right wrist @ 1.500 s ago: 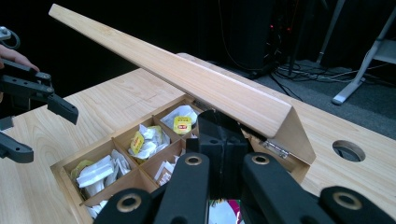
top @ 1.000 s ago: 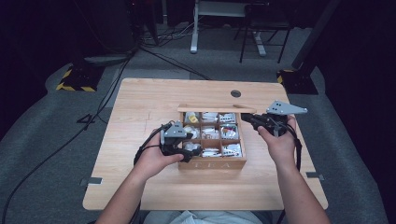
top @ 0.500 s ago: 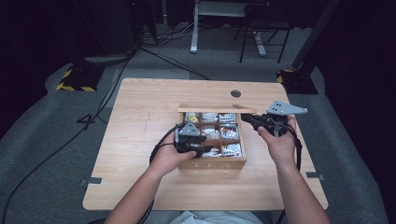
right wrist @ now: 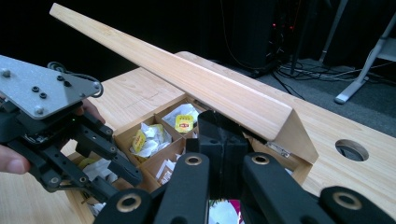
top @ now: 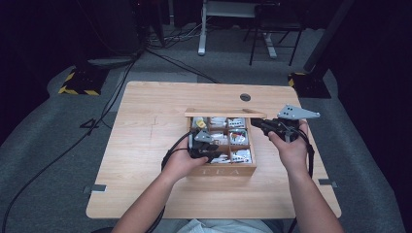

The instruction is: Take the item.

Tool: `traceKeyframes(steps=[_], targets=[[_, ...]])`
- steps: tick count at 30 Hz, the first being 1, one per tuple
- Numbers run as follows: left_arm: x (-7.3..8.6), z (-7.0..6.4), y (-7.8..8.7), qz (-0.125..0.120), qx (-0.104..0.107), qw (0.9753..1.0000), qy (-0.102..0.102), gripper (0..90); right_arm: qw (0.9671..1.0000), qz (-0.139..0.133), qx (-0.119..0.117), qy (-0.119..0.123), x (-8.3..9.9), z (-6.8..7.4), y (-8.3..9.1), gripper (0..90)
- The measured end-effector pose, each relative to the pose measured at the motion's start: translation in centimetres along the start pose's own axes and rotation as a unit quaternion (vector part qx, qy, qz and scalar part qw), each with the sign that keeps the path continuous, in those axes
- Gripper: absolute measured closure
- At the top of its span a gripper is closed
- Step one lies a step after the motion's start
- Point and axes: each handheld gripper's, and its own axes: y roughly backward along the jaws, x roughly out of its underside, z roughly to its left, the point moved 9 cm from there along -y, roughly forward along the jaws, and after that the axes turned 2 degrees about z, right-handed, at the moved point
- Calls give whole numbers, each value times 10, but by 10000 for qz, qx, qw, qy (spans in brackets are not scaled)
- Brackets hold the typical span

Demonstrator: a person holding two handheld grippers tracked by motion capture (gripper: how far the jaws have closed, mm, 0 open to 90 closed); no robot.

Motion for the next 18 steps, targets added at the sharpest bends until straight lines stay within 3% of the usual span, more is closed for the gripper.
traceKeyframes(steps=[7, 18], targets=[[0, -4, -3, 89, 83, 9999, -76, 715, 10000, -4, -12, 0, 0, 0, 0, 900], [0, 2, -5, 123, -67, 9999, -61, 753, 10000, 0, -6, -4, 0, 0, 0, 900]])
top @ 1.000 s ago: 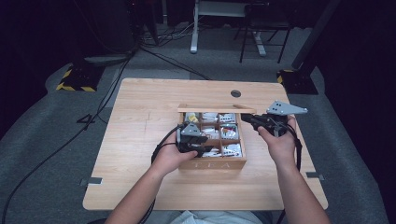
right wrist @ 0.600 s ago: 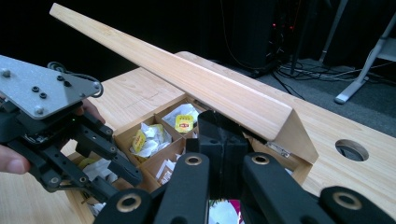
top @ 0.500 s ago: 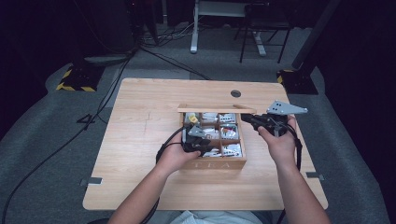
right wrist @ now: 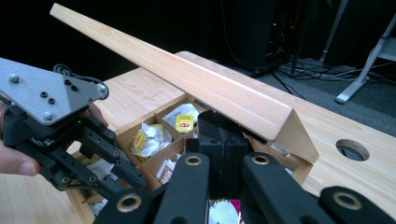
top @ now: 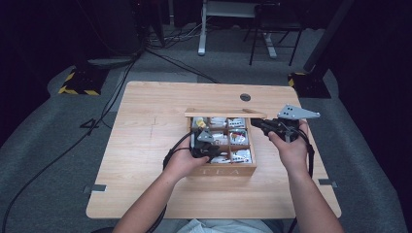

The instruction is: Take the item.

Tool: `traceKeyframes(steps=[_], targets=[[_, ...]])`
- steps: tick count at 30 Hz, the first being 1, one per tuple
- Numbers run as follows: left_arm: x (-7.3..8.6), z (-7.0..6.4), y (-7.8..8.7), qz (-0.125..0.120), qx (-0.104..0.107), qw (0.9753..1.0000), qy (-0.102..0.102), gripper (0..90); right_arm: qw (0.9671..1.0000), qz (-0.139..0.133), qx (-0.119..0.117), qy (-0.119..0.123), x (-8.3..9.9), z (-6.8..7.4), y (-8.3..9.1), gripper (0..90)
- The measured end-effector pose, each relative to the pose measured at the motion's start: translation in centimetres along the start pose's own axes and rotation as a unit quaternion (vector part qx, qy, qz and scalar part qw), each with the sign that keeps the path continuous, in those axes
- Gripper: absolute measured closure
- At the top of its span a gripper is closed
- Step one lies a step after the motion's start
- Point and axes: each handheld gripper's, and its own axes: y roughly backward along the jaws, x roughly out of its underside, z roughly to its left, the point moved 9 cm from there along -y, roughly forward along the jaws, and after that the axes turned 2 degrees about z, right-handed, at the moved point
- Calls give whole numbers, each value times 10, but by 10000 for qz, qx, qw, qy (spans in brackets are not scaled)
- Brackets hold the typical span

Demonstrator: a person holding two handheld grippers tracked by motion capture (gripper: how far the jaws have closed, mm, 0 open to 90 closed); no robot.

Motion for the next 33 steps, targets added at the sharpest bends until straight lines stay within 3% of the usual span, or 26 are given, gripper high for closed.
traceKeyframes(steps=[10, 14, 23, 30, 33], targets=[[1, 3, -4, 203, -139, 9997, -85, 762, 10000, 7, -2, 6, 0, 0, 0, 900], [0, 3, -8, 459, -264, 9982, -268, 759, 10000, 8, -8, 11, 0, 0, 0, 900], [0, 3, -12, 718, -291, 9964, -345, 828, 10000, 13, 5, 21, 0, 0, 2, 900], [-3, 3, -10, 589, -262, 9975, -297, 880, 10000, -7, -2, 9, 0, 0, 2, 900], [-10, 1, -4, 393, -177, 9986, -309, 882, 10000, -1, 5, 12, 0, 0, 2, 900]])
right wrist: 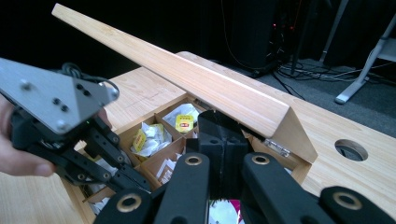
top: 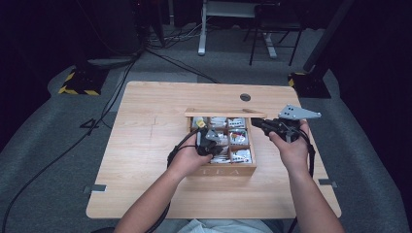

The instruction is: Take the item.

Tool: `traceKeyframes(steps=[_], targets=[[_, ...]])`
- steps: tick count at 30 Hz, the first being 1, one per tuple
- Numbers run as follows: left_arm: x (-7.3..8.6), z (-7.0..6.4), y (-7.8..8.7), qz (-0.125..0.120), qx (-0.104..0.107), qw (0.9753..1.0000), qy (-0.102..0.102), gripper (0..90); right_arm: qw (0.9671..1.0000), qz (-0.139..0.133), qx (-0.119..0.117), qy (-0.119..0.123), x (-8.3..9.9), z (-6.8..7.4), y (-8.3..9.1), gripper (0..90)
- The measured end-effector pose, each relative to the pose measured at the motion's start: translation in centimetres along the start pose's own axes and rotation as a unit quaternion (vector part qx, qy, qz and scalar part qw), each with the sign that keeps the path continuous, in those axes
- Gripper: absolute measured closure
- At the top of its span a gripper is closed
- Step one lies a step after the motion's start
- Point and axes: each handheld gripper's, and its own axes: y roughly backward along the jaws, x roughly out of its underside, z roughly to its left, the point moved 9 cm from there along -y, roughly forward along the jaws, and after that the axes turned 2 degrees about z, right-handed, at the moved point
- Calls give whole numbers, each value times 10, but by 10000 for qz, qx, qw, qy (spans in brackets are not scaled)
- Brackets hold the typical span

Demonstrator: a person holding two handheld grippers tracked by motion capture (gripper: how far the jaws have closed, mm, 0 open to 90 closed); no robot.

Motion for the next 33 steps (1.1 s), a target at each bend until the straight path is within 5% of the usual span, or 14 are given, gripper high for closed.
traceKeyframes(steps=[14, 33], targets=[[-18, -9, 27, -381, 86, 9991, -192, 883, 10000, -10, -6, -1, 0, 0, 0, 900], [-23, -9, 63, -941, 369, 9949, -14, 884, 10000, -9, -14, -7, -1, 0, 0, 900]])
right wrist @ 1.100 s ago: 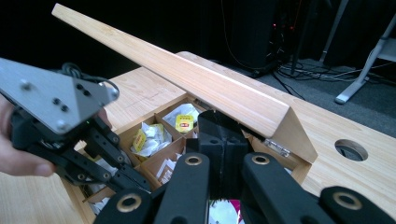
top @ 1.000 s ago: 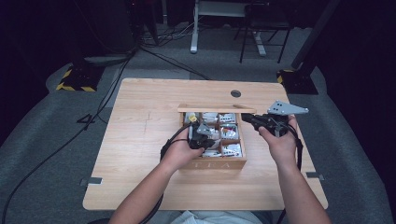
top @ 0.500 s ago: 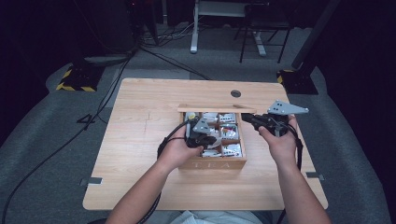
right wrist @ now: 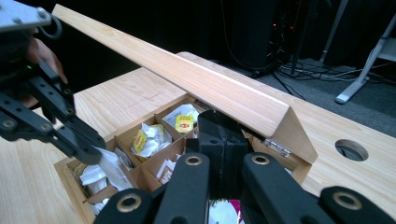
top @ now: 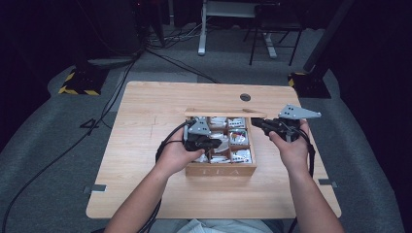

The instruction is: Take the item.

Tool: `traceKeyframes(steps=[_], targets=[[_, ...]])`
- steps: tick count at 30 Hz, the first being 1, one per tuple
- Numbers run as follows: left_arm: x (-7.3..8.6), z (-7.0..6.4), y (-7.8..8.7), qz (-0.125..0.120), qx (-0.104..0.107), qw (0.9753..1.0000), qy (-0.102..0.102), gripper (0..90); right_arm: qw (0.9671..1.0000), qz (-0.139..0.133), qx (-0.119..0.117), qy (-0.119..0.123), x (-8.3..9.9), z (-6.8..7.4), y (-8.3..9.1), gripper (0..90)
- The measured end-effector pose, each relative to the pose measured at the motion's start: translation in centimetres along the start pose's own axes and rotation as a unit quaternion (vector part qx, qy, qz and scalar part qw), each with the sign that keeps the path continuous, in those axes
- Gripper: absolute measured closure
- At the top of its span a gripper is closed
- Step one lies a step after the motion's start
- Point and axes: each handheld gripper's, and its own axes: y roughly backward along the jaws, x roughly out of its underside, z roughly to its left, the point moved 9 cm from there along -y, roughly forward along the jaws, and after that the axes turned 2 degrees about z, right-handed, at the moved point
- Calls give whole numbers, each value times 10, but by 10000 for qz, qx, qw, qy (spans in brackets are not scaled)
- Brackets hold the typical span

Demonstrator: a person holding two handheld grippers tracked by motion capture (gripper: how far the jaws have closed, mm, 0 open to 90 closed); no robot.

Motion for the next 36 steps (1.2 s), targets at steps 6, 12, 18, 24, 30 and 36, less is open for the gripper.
traceKeyframes(steps=[6, 12, 18, 24, 30, 36], targets=[[0, -3, 18, -203, 15, 9998, 28, 884, 10000, 8, 11, 8, 0, 0, 0, 900], [4, -3, 29, -267, 11, 9996, 34, 884, 10000, 13, 25, 10, 0, 0, 0, 900], [15, -3, 46, -397, -6, 9991, 133, 884, 10000, 37, 25, 17, 1, 1, -1, 900], [23, -2, 58, -515, -74, 9986, 135, 883, 10000, 49, 33, 26, 1, 1, -3, 900], [32, -4, 72, -615, -155, 9978, 169, 883, 10000, 66, 29, 24, 2, 2, -3, 900], [42, 1, 83, -581, -314, 9975, 241, 883, 10000, 45, 38, 26, 1, 1, -1, 900]])
